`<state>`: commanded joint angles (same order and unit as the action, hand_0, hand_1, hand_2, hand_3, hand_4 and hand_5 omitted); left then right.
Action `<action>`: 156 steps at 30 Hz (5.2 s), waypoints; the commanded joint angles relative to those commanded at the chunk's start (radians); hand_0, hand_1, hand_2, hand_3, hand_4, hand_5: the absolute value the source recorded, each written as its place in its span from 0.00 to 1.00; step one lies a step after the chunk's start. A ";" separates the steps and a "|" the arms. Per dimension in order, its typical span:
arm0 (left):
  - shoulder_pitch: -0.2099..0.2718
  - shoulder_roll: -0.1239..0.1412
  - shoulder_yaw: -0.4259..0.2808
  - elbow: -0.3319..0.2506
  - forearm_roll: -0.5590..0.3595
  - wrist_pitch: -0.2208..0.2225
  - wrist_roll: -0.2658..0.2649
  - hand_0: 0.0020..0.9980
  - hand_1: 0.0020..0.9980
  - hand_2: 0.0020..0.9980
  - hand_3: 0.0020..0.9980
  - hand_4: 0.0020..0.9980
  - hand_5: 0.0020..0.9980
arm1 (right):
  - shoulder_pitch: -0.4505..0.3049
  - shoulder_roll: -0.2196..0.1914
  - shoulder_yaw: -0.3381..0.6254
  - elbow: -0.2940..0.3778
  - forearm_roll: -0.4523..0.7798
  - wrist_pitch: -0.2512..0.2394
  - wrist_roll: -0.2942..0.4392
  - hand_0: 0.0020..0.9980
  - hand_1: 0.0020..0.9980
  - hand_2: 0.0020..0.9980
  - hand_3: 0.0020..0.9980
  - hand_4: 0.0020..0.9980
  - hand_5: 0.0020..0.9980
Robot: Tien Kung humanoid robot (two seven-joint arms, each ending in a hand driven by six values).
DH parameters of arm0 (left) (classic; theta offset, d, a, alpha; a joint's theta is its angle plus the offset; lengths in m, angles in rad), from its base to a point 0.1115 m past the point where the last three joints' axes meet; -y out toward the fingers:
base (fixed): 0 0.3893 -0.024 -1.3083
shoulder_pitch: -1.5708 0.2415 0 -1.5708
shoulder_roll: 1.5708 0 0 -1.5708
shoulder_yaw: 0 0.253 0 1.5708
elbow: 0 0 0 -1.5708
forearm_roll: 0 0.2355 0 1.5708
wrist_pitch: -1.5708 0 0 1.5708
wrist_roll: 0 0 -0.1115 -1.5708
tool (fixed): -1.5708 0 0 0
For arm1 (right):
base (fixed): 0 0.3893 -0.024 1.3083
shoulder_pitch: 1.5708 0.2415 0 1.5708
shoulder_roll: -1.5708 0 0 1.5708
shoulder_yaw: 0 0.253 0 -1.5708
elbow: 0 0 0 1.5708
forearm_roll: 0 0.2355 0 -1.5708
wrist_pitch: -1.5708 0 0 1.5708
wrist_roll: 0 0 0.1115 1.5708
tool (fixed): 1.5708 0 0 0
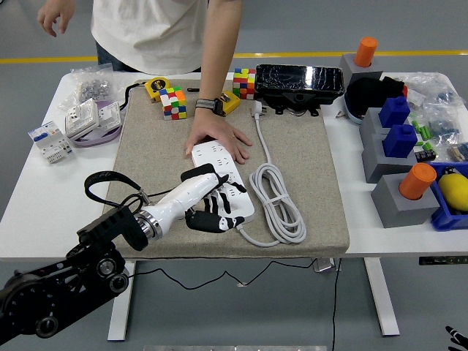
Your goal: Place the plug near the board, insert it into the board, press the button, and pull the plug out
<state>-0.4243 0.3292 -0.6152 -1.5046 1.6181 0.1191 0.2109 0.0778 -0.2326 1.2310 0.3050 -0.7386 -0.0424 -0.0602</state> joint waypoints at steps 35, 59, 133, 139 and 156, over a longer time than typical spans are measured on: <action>-0.033 -0.018 0.047 0.033 0.033 -0.138 0.223 0.07 0.09 0.13 0.89 0.75 0.17 | -0.002 -0.003 -0.003 0.004 -0.001 0.000 0.000 0.53 0.62 0.61 0.55 0.88 0.41; -0.001 0.006 -0.034 0.054 -0.245 0.201 -0.229 0.11 0.08 0.20 0.60 0.74 0.19 | 0.002 0.000 0.000 0.003 0.000 -0.001 0.000 0.53 0.62 0.61 0.55 0.88 0.41; -0.019 -0.014 0.006 0.036 -0.038 -0.090 0.147 0.07 0.07 0.13 0.79 0.83 0.11 | -0.005 -0.004 -0.005 0.004 0.000 0.000 -0.001 0.53 0.62 0.61 0.55 0.88 0.41; -0.026 -0.022 0.015 0.058 -0.035 -0.096 0.158 0.08 0.07 0.13 0.79 0.83 0.10 | -0.003 -0.004 -0.002 0.005 -0.001 0.000 -0.001 0.53 0.62 0.61 0.55 0.88 0.41; -0.023 -0.024 0.018 0.062 -0.032 -0.119 0.188 0.07 0.07 0.13 0.78 0.82 0.10 | -0.006 -0.004 0.001 0.005 -0.003 0.000 0.000 0.53 0.62 0.61 0.55 0.88 0.41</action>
<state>-0.4471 0.3047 -0.5970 -1.4427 1.5862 -0.0002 0.3988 0.0720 -0.2364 1.2323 0.3098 -0.7417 -0.0420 -0.0606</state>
